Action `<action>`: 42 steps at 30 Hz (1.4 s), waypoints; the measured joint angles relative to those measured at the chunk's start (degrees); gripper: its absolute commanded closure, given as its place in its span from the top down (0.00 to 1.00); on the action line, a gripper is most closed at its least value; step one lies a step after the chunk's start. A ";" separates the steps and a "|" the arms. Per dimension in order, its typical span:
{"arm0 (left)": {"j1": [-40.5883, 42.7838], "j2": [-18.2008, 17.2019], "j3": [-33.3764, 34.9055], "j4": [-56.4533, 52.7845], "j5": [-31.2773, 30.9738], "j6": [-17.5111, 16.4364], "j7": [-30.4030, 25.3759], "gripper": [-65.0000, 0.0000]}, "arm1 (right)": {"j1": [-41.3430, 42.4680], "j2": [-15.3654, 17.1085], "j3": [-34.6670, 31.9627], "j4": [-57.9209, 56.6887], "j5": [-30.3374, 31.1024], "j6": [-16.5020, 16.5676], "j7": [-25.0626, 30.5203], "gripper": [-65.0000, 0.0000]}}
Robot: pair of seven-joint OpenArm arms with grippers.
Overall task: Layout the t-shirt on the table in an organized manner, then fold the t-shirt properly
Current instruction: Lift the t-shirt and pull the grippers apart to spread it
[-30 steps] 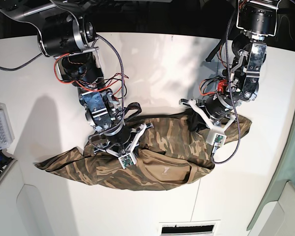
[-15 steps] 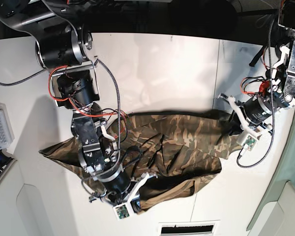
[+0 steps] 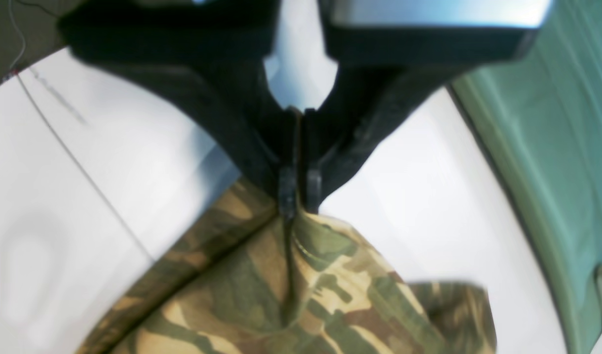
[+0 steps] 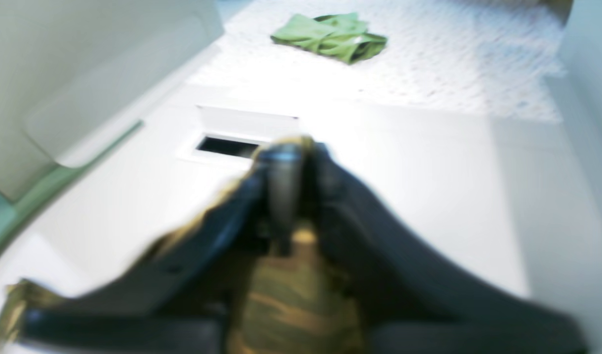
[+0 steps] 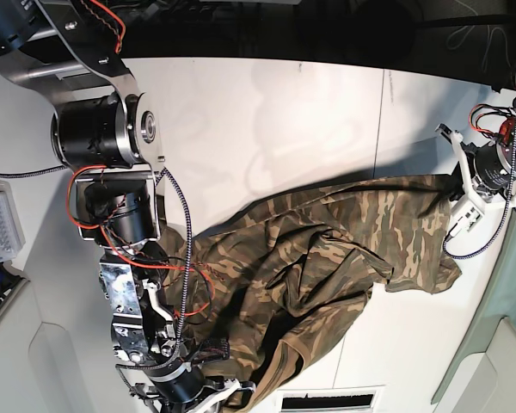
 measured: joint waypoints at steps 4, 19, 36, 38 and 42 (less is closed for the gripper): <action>0.11 0.11 0.00 0.00 -0.39 0.39 3.02 0.06 | -2.56 -1.44 -0.57 0.00 4.20 1.44 -3.15 0.55; 2.86 0.50 -1.03 -6.86 -1.05 3.80 2.91 0.10 | -27.26 -1.36 -5.38 8.44 10.14 4.55 -6.27 0.54; 2.86 0.46 -8.92 -11.21 -2.16 1.84 3.04 0.10 | -44.68 -1.55 -0.33 38.16 -4.59 -22.05 -23.71 0.54; 2.86 0.46 -8.92 -11.21 -2.16 1.84 3.06 0.10 | -44.85 -1.55 4.63 38.16 -3.69 -20.76 -25.00 0.54; 2.86 0.48 -8.92 -11.21 -2.16 1.84 3.06 0.10 | -45.00 -0.74 15.69 37.53 5.77 -13.79 -25.57 0.54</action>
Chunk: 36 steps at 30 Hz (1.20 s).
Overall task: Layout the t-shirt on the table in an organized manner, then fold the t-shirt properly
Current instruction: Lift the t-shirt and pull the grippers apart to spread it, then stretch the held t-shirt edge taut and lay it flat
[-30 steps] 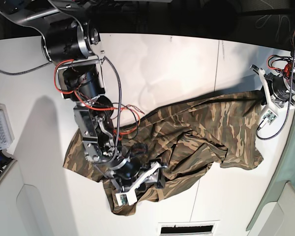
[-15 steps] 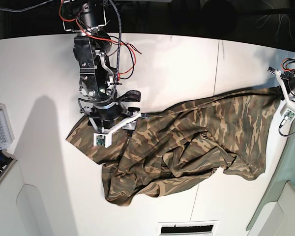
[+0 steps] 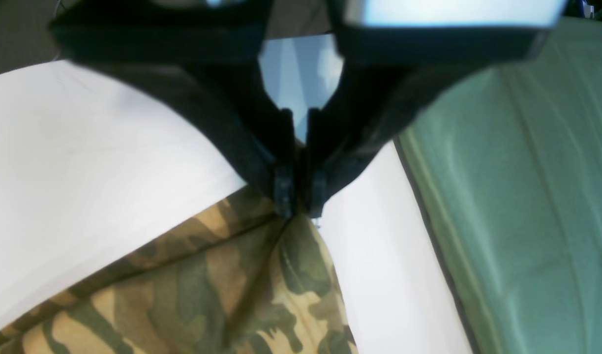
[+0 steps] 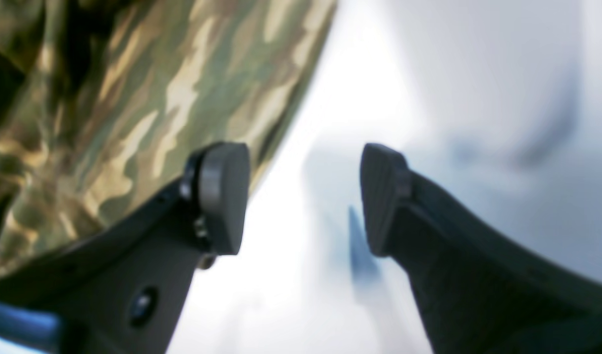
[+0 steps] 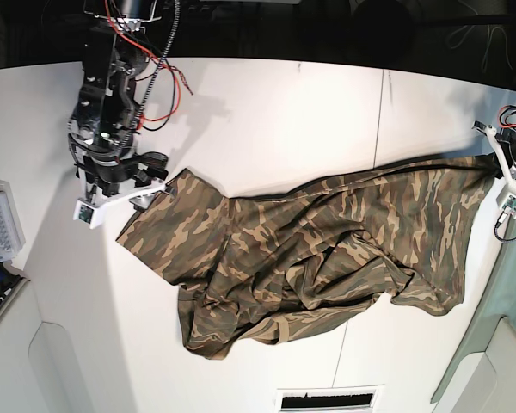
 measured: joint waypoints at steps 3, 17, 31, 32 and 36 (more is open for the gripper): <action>0.00 0.00 0.00 0.00 -0.28 0.00 0.04 0.22 | 0.26 1.66 4.17 -5.16 7.82 5.22 1.70 0.54; 0.00 4.68 -0.02 -1.62 -1.49 0.00 0.81 0.28 | 10.91 1.90 4.81 -22.21 12.46 15.34 7.04 0.35; 0.15 6.01 -3.02 -6.38 -1.33 4.37 2.97 0.39 | 11.89 1.90 4.81 -22.23 10.56 17.57 6.95 0.12; 0.13 6.19 -4.70 -6.36 -1.31 4.52 3.02 0.39 | 11.85 1.90 4.81 -22.23 10.54 17.57 6.91 0.12; -0.17 7.82 -11.69 -7.04 -2.01 4.37 2.84 0.39 | 11.80 1.90 4.81 -22.23 10.56 17.68 6.80 0.12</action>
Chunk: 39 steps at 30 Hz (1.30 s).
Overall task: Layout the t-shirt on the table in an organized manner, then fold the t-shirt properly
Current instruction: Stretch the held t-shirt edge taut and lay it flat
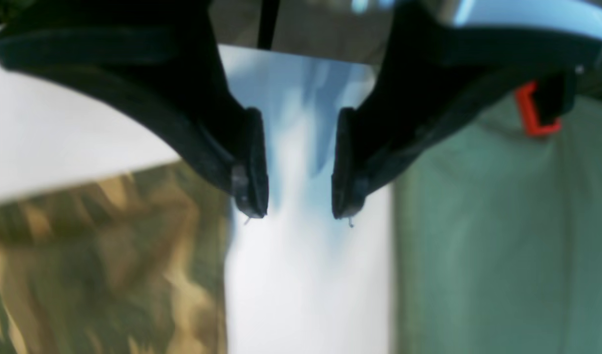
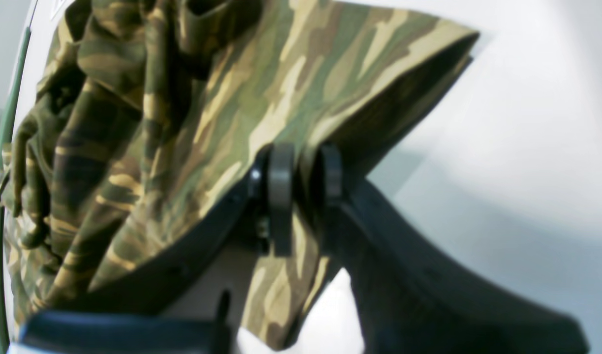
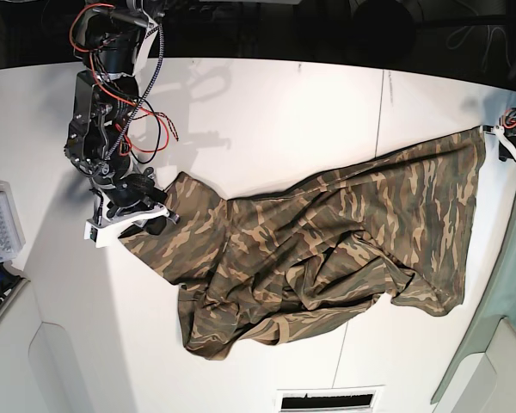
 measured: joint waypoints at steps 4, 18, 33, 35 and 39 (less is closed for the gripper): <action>0.15 2.29 -1.46 -2.05 -4.42 -3.50 1.90 0.39 | 0.00 0.00 0.00 0.00 0.00 1.42 0.00 0.12; -0.17 9.99 -1.75 -3.96 -4.74 -4.96 -2.56 0.00 | 0.00 0.02 -0.26 0.00 0.04 1.51 0.02 0.03; 0.94 0.00 -1.31 2.36 -7.63 -15.34 2.40 0.00 | -11.32 6.69 1.16 25.44 3.93 5.75 -9.90 0.00; 2.82 -1.16 -1.31 3.89 -8.37 -17.25 2.80 0.00 | -15.23 7.15 2.23 29.62 4.09 6.01 -10.03 0.00; 7.85 -1.99 -1.33 7.54 -9.88 -24.20 4.35 0.00 | -22.14 7.45 7.98 35.28 5.84 6.29 -10.08 0.00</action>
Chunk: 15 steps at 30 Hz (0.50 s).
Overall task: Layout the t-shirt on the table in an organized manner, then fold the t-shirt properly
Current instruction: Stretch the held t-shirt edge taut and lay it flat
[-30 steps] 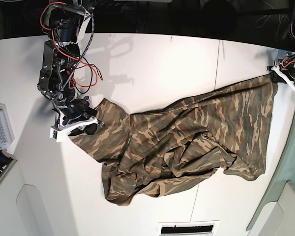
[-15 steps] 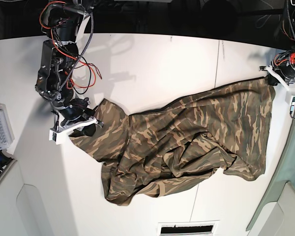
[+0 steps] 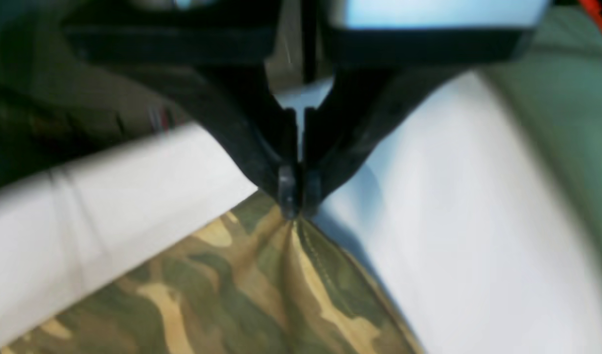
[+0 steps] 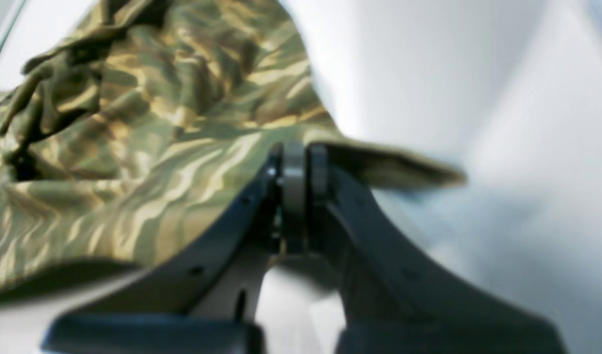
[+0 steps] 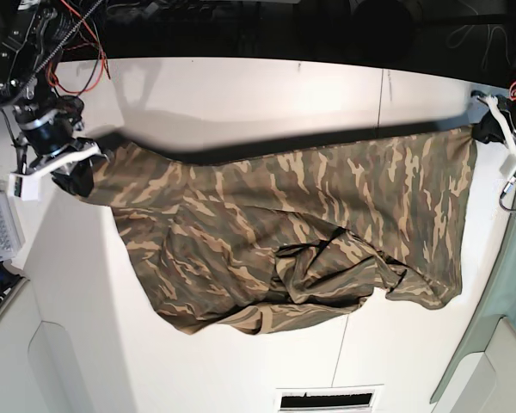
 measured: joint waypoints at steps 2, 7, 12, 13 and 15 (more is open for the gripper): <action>2.95 0.04 0.20 1.88 -0.48 -2.27 -0.02 0.00 | -2.89 0.13 3.45 0.76 3.08 -0.09 0.13 0.00; 6.64 0.15 0.24 2.64 0.59 -2.45 0.13 0.29 | -7.04 0.07 6.21 0.79 5.07 -0.11 -0.15 0.26; 5.14 -0.15 0.07 2.84 0.46 2.36 -3.08 0.37 | -5.77 0.04 6.27 0.81 8.44 -0.24 1.53 0.48; 4.46 -0.02 0.09 3.15 0.39 2.97 -3.15 0.37 | -5.31 0.07 6.29 0.81 8.39 -0.26 1.75 0.48; 2.58 0.00 0.09 3.37 0.39 5.11 -3.69 0.37 | -3.76 0.07 6.40 0.81 7.17 -0.55 2.82 0.48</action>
